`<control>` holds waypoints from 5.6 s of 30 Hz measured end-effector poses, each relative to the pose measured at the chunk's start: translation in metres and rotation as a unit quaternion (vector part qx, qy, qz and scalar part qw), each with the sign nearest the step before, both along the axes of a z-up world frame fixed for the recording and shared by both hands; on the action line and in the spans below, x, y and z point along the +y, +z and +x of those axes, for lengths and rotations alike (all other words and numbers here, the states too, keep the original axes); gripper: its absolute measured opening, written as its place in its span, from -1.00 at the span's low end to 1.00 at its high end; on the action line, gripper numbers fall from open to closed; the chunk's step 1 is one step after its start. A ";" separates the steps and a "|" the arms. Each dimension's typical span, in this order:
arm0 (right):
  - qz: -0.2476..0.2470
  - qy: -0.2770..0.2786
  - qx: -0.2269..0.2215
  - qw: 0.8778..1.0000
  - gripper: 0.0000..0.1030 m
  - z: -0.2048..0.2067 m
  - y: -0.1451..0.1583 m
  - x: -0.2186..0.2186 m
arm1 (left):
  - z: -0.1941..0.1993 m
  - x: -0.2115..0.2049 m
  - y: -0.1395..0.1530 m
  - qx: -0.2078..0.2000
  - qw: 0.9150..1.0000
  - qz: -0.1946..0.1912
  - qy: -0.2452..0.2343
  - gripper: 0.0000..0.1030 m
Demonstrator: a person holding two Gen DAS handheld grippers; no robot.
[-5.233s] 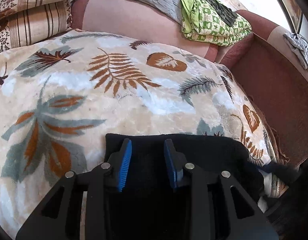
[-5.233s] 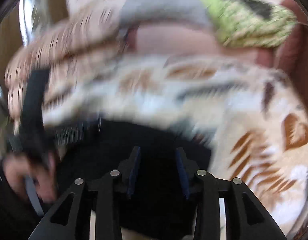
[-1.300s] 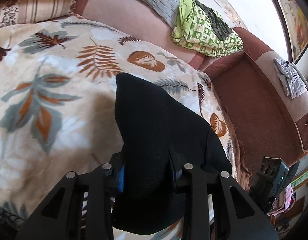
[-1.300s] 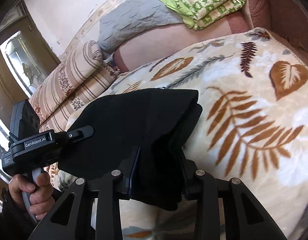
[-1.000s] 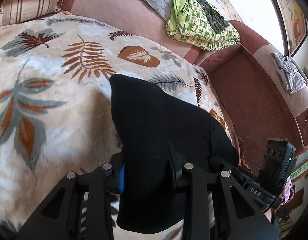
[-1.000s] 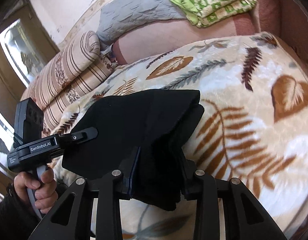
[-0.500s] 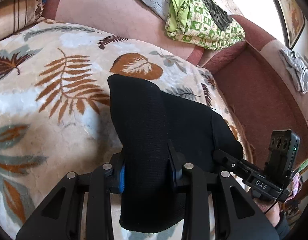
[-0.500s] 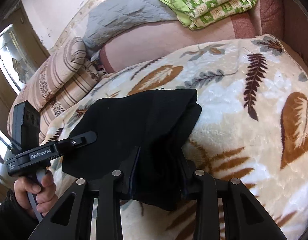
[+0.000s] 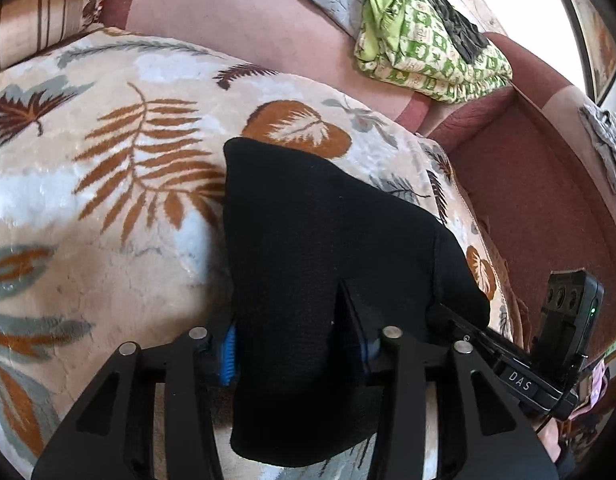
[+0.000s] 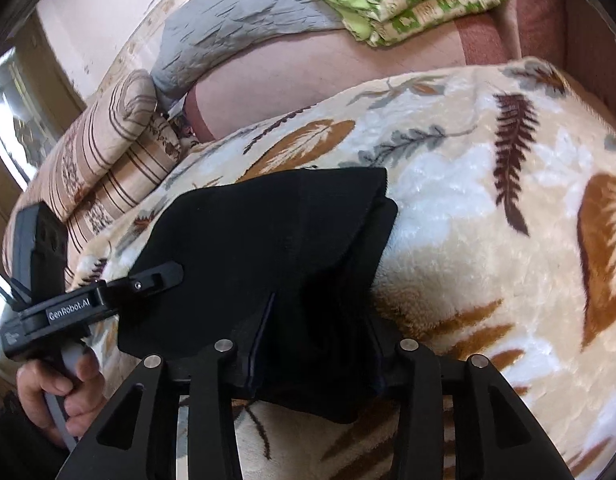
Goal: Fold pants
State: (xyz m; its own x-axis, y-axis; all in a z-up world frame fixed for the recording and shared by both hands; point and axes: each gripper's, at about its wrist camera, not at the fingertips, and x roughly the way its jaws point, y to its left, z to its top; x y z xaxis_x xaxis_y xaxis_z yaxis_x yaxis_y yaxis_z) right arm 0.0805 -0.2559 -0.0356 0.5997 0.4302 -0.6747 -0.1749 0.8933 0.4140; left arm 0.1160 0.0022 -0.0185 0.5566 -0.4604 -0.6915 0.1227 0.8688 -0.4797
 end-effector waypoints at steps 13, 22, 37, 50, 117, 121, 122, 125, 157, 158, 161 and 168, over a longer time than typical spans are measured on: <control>0.015 -0.025 -0.002 1.000 -0.12 -0.025 0.012 -0.005 | -0.007 -0.008 -0.001 -0.017 0.998 0.051 0.018 0.40; -0.001 -0.044 0.021 0.999 0.01 -0.035 0.005 -0.010 | -0.007 -0.009 -0.003 -0.010 0.998 0.055 0.022 0.43; -0.085 0.020 -0.064 0.994 -0.78 -0.048 0.033 0.029 | -0.031 0.025 0.045 -0.101 0.992 0.011 0.068 0.27; -0.139 0.021 -0.020 0.990 -1.00 -0.037 0.009 0.033 | -0.038 -0.035 -0.001 -0.026 0.995 0.086 -0.053 -0.59; -0.131 -0.034 -0.138 0.981 -0.56 -0.110 0.060 0.035 | -0.095 -0.046 0.020 -0.092 0.978 0.184 -0.026 0.50; -0.142 -0.026 -0.131 0.981 -0.52 -0.125 0.056 0.042 | -0.109 -0.041 0.019 -0.078 0.979 0.186 -0.009 0.50; -0.149 -0.027 -0.125 0.981 -0.52 -0.125 0.053 0.044 | -0.112 -0.041 0.019 -0.080 0.978 0.193 -0.006 0.50; -0.162 -0.032 -0.109 0.980 -0.51 -0.119 0.045 0.046 | -0.124 -0.042 0.023 -0.092 0.973 0.211 -0.003 0.50; -0.204 -0.170 -0.057 0.962 0.40 -0.116 0.038 -0.006 | -0.139 -0.056 0.083 -0.116 0.965 0.230 0.056 0.60; -0.212 -0.174 -0.059 0.960 0.40 -0.116 0.038 -0.006 | -0.136 -0.054 0.079 -0.114 0.966 0.226 0.059 0.60; -0.222 -0.189 -0.061 0.955 0.40 -0.117 0.039 -0.008 | -0.125 -0.050 0.062 -0.096 0.969 0.220 0.059 0.60; -0.247 -0.214 -0.061 0.943 0.40 -0.118 0.039 -0.012 | -0.116 -0.045 0.026 -0.080 0.973 0.211 0.053 0.60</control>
State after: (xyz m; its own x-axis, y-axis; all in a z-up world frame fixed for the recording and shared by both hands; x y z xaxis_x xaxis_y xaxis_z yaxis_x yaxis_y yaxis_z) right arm -0.0376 -0.2681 0.0037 0.7327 -0.2180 -0.6446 0.2264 0.9714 -0.0712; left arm 0.0000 -0.0432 0.0076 0.7016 -0.0877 -0.7072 0.0648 0.9961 -0.0592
